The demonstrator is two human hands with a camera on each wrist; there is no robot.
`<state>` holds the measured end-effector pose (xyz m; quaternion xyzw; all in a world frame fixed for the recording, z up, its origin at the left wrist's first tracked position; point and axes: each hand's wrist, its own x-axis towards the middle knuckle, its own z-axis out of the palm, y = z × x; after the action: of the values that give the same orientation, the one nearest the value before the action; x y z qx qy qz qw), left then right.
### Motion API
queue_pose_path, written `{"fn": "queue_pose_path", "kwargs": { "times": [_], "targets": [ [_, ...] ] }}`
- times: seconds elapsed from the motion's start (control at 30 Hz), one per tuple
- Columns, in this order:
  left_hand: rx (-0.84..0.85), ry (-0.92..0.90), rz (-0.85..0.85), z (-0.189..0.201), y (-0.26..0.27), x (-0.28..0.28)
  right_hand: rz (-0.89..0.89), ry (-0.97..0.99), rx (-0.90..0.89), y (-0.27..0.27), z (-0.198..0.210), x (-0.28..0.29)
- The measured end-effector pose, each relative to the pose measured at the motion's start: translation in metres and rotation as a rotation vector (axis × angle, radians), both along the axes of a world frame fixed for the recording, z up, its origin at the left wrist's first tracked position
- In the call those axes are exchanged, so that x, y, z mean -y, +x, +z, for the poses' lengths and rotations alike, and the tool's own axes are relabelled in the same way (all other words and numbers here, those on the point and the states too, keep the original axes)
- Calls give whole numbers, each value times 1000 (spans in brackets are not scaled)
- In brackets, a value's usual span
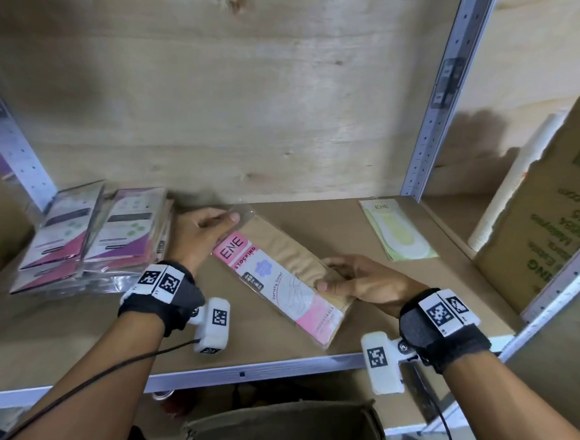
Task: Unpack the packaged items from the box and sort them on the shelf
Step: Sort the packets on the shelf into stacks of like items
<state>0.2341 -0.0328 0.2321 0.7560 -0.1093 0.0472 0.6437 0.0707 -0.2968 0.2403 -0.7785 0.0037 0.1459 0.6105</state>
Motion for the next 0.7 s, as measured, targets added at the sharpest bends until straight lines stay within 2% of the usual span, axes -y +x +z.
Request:
{"fn": "queue_pose_path", "kwargs": {
  "times": [0.1, 0.23, 0.3, 0.4, 0.53, 0.57, 0.7],
  "targets": [
    [1, 81, -122, -4, -8, 4, 5, -21, 5, -6, -2, 6],
    [-50, 140, -136, -3, -10, 6, -7, -35, 10, -15, -1, 13],
    [-145, 125, -144, -2, -12, 7, -28, -29, 15, -19, 1, 15],
    [-356, -21, -269, 2, -16, 9, -53, -34, 37, -23, 3, 17],
    [-407, 99, -385, 2, -19, 8, -55, -29, 54, -26, 4, 17],
    [-412, 98, -383, 1, -19, 8, -57, -17, 51, -26, 4, 18],
    [-434, -209, -177, -5, -16, 8, -130, 80, 40, -27, 5, 22]
  ]
}}
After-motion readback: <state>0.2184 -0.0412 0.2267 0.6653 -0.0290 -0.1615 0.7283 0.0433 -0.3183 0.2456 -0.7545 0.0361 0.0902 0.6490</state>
